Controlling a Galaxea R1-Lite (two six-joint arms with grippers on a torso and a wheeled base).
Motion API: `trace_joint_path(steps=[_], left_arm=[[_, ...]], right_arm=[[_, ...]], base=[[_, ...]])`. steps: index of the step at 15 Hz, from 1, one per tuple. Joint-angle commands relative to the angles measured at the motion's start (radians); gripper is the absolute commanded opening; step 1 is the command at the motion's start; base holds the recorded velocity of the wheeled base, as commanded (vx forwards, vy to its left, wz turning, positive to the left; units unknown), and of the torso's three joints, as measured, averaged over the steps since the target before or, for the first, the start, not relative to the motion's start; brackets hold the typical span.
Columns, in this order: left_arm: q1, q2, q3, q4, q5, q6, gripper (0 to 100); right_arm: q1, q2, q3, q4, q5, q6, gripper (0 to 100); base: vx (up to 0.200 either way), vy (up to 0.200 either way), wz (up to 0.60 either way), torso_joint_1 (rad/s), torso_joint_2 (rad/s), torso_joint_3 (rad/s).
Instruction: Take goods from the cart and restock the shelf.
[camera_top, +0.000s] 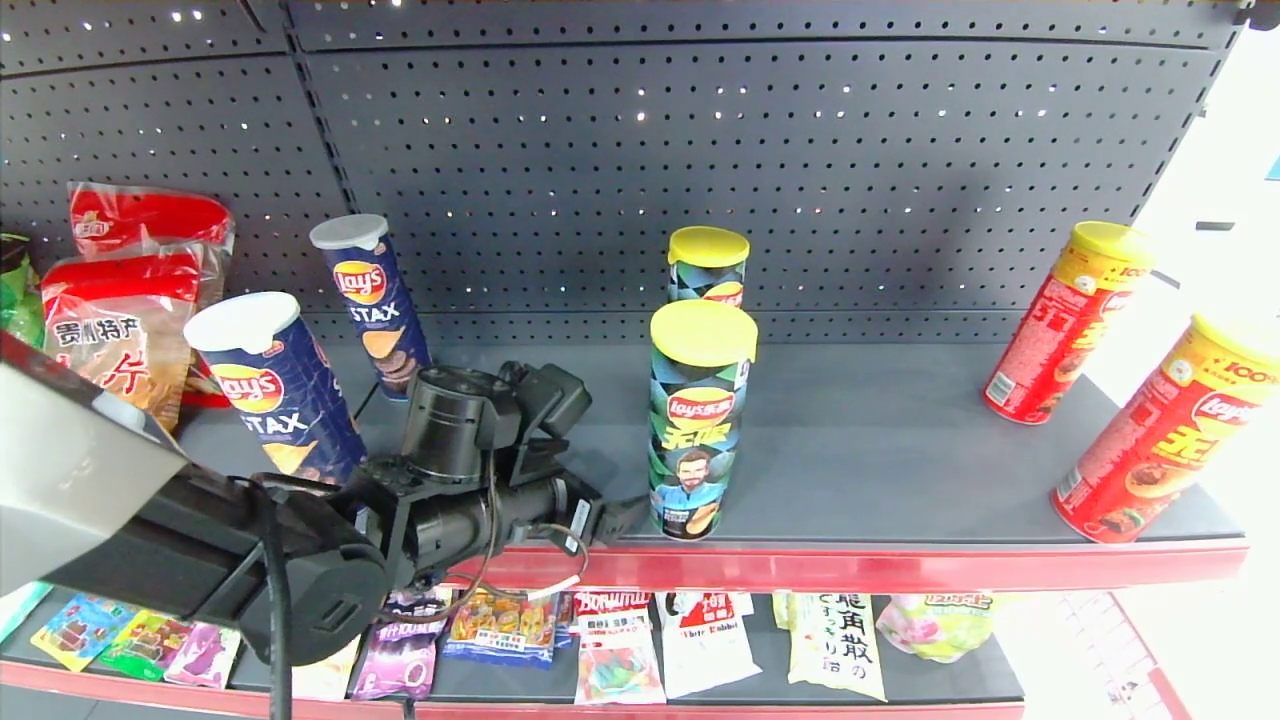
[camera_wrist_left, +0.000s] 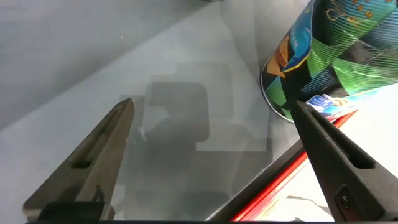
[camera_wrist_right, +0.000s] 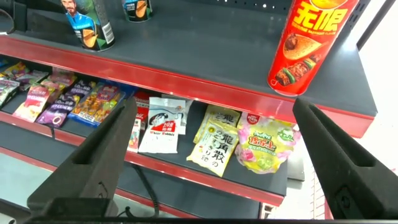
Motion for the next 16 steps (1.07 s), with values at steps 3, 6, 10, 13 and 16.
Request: trace_joint_path(steps=[3,6,10,13,16], left_arm=[[-0.003,0.004,0.001,0.000,0.001,0.000,100],[-0.003,-0.004,0.009,-0.003,0.001,0.000,100],[0.012,-0.159,0.119,0.004,0.001,-0.002,100],[0.001,-0.378,0.230,0.072,-0.001,0.000,100],[-0.051,-0.685,0.250,0.363,0.001,0.000,100]], right_arm=[[0.000,0.002,0.001,0.000,0.000,-0.001,100],[0.000,0.002,-0.001,0.000,0.000,-0.001,100],[0.000,-0.004,0.016,0.002,0.003,-0.001,100],[0.002,-0.031,0.045,0.002,0.006,-0.002,100],[0.002,-0.048,0.064,0.000,0.002,-0.004,100]], base=[[0.000,0.000,0.00,0.000,0.00,0.000],[0.000,0.000,0.00,0.000,0.00,0.000],[0.000,0.000,0.00,0.000,0.00,0.000],[0.000,0.000,0.00,0.000,0.00,0.000],[0.000,0.000,0.00,0.000,0.00,0.000]])
